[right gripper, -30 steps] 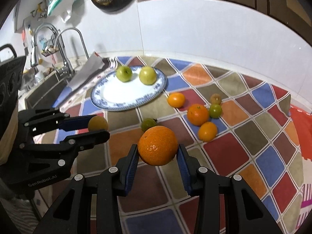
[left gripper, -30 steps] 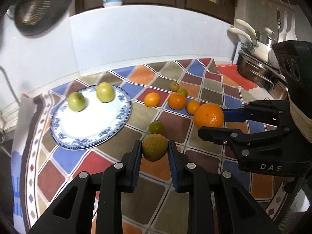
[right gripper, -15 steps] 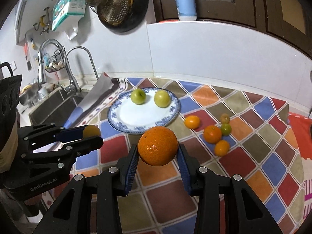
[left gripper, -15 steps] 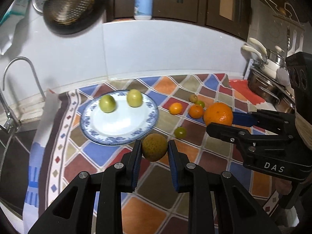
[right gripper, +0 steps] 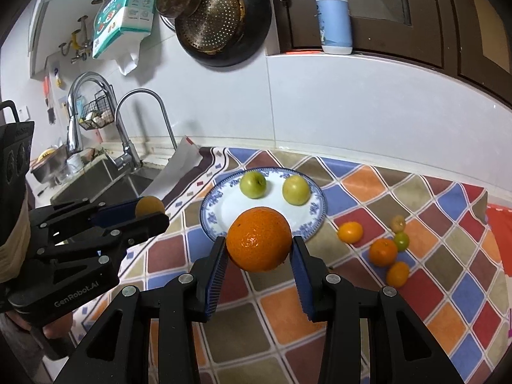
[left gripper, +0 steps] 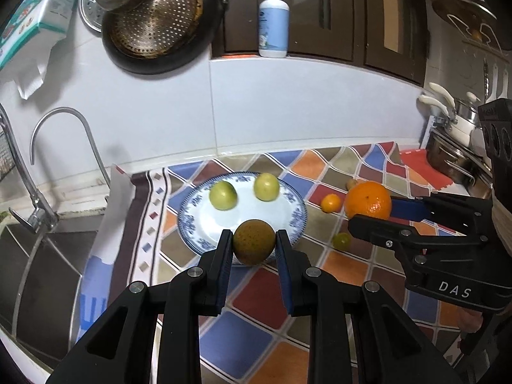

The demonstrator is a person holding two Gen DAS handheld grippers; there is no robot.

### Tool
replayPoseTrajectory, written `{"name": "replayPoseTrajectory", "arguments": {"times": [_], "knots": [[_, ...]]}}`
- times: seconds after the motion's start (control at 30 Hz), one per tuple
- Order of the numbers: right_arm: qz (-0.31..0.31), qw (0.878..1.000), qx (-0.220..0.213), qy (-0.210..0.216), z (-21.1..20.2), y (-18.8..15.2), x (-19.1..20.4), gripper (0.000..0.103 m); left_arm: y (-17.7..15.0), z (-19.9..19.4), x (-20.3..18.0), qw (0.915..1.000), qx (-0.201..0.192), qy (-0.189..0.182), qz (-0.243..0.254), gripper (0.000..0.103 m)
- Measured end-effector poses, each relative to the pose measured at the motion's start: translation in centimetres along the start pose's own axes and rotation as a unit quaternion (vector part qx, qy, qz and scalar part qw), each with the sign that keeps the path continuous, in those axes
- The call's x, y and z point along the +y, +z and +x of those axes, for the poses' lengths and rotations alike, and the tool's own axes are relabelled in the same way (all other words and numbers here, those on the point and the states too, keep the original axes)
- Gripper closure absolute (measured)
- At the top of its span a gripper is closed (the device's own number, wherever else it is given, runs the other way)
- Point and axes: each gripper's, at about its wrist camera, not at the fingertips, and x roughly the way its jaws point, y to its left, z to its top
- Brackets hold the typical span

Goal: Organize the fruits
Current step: 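Carry the small brown fruit with the left tool while the right tool carries the orange over the plate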

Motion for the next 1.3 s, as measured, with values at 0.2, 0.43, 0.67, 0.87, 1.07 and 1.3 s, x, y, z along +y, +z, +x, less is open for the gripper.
{"name": "replayPoseTrajectory", "arguments": {"times": [0.2,0.43,0.67,0.87,1.07,1.3], "knots": [[0.000,1.000,-0.002,-0.014,1.9,1.4,0.7,0.062,0.8,1.3,1.6,1.0000,0.000,0.003,0.005,0.076],[0.003,1.000,0.009,-0.021,4.3,2.9,0.9,0.062,1.4,3.3,3.3,0.9999,0.003,0.011,0.000,0.076],[0.008,0.999,0.031,-0.021,7.7,3.9,0.5,0.062,1.8,5.8,4.5,0.9997,0.015,0.016,-0.009,0.076],[0.020,0.998,0.051,-0.014,10.9,4.3,-0.3,0.062,2.1,8.9,5.2,0.9992,0.036,0.014,-0.014,0.076],[0.032,0.997,0.075,-0.011,13.9,4.2,-1.2,0.062,2.1,12.1,5.5,0.9982,0.057,0.011,-0.010,0.076],[0.050,0.993,0.103,-0.008,16.6,3.8,-2.4,0.062,1.9,15.1,5.7,0.9967,0.081,0.001,-0.009,0.076]]}}
